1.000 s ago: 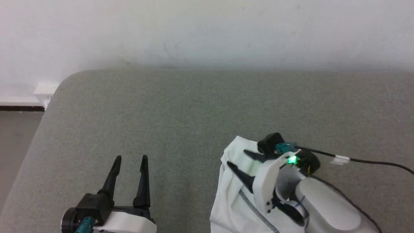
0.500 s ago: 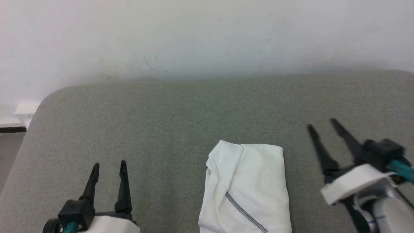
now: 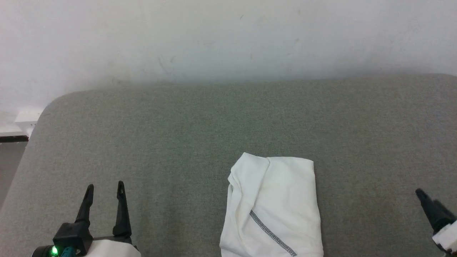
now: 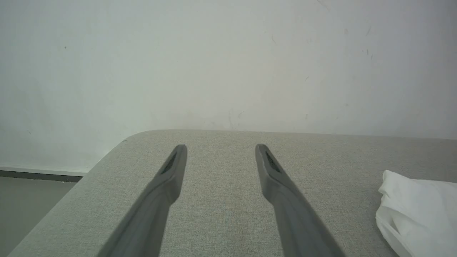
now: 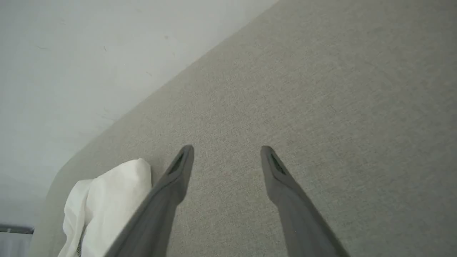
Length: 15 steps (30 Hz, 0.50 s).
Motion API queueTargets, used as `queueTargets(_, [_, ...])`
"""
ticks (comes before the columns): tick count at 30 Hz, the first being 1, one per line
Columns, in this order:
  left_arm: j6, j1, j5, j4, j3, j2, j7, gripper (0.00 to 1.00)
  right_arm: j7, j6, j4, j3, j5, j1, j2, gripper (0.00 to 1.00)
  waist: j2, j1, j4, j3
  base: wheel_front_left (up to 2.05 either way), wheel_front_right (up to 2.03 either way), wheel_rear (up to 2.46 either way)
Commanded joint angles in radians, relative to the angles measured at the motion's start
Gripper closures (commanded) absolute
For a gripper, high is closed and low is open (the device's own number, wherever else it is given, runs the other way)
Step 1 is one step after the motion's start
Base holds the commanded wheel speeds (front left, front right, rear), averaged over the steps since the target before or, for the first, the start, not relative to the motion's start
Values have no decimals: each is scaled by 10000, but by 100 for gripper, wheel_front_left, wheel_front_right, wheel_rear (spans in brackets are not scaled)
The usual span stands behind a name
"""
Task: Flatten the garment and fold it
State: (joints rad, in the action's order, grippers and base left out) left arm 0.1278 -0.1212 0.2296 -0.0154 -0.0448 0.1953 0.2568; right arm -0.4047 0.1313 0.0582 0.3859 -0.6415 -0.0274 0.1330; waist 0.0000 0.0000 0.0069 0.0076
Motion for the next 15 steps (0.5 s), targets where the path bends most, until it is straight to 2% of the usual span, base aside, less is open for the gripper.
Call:
queueTargets(1, [36,-2,-5,14,58,80,22,0,-750,-6,347,242,-391,-8,-13,0,0,0,89,95,0,0,0])
queueTargets(4, [6,75,41,-5,38,55,27,0,-2964,-6,1528,903,-1358,190,-307,0,0,0,222,180,0,0,0])
queueTargets(7, [-25,171,87,-30,-13,-18,32,0,-4475,-6,2378,1204,-1825,610,-596,0,0,0,379,291,0,0,0])
queueTargets(11, [-69,301,127,-102,-83,-128,38,0,-5300,-6,3228,957,-2722,1321,-805,0,0,0,566,395,0,0,0])
queueTargets(15, [-158,444,137,-213,-175,-201,43,0,-5214,-6,4301,-375,-4275,1887,-822,0,0,0,756,445,0,0,0])
